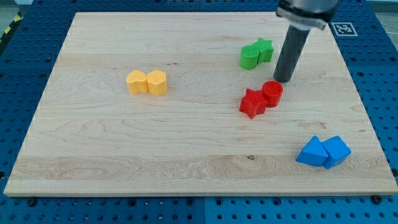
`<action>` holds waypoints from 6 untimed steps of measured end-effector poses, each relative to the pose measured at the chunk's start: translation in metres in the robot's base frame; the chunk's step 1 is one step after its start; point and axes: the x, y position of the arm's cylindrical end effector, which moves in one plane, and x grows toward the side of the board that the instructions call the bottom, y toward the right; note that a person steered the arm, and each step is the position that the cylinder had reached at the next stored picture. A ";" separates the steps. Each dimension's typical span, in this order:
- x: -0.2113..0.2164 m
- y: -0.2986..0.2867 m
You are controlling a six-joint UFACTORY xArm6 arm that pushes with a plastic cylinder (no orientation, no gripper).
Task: Separate the green blocks from each other
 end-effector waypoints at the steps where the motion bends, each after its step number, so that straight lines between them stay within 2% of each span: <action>1: -0.033 -0.004; 2: -0.060 -0.026; 3: -0.060 -0.058; 6: -0.042 -0.088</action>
